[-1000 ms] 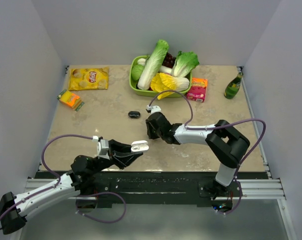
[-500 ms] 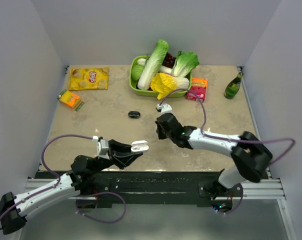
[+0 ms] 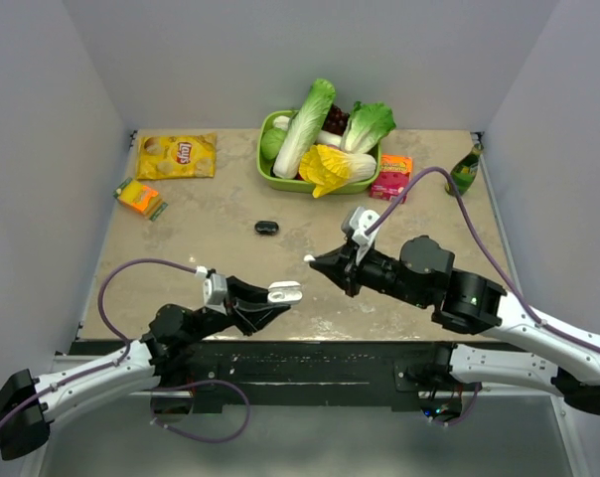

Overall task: Insert the wireless bluetooth earbuds into the charging case
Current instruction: Place the earbud in the charging case.

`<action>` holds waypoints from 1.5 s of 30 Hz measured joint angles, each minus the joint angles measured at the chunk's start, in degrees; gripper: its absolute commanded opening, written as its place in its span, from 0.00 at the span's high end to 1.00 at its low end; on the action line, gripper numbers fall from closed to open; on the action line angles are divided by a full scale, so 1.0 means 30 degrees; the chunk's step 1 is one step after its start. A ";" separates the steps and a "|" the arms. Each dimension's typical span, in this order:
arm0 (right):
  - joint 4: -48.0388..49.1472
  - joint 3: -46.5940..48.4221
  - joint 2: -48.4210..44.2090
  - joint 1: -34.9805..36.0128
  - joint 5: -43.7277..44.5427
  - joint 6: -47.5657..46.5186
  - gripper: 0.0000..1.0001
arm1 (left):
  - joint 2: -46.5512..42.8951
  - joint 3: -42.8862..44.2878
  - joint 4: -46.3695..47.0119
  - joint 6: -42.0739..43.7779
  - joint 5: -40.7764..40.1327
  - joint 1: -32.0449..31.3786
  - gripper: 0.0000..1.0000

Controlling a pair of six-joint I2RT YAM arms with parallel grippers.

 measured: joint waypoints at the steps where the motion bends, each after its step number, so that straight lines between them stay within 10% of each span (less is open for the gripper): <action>1: -0.0408 0.0029 -0.0153 0.0007 -0.0583 -0.0350 1.00 | 0.0299 0.0000 0.0277 -0.0160 0.0284 0.0000 1.00; 17: -0.5996 0.0036 -0.1362 0.0634 -0.6353 -0.3461 1.00 | 0.3585 0.0692 0.1428 -0.0809 0.6266 0.0000 1.00; 45: -0.5938 -0.0168 0.0933 0.1537 -0.6776 -0.2426 1.00 | 0.4430 0.1304 0.2280 -0.0750 0.6178 0.0000 1.00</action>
